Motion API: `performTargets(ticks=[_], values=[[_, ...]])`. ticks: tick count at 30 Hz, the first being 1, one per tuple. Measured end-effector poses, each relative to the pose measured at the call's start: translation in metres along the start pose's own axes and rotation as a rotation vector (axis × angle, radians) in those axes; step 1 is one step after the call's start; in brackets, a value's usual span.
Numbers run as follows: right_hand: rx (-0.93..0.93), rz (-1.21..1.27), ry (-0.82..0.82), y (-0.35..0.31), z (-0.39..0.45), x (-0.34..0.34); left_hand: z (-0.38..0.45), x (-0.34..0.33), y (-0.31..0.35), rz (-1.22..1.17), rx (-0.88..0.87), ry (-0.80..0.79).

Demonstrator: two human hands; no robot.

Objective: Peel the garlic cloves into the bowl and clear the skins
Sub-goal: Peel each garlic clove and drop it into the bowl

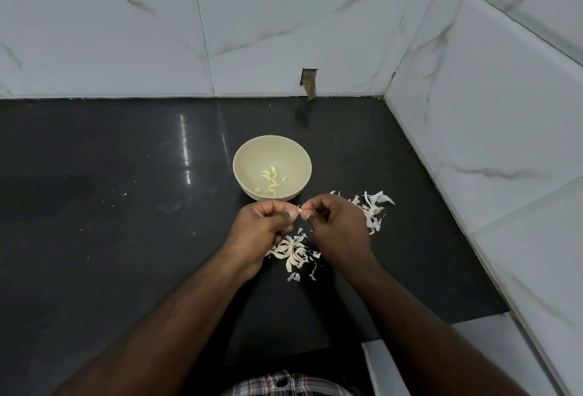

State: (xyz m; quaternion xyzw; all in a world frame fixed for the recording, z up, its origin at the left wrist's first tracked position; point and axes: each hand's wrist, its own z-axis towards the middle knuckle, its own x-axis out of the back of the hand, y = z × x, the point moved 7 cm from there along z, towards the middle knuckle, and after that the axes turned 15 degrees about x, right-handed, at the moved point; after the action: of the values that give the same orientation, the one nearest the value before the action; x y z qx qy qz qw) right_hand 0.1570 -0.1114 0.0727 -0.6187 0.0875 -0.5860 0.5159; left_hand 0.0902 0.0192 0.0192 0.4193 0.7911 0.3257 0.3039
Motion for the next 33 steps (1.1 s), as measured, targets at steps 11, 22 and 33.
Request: performTargets(ticks=[11,22,33], values=[[-0.478,0.939,-0.197,0.014,-0.015,-0.023,-0.007,-0.002,0.015,0.060,-0.179,-0.157],[0.022,0.004,-0.028,0.000,-0.004,0.001,-0.006,0.000,0.002,0.086,-0.019,-0.015],[0.067,-0.053,-0.004,0.004,-0.009,-0.003,-0.010,-0.002,0.002,-0.060,0.009,-0.062]])
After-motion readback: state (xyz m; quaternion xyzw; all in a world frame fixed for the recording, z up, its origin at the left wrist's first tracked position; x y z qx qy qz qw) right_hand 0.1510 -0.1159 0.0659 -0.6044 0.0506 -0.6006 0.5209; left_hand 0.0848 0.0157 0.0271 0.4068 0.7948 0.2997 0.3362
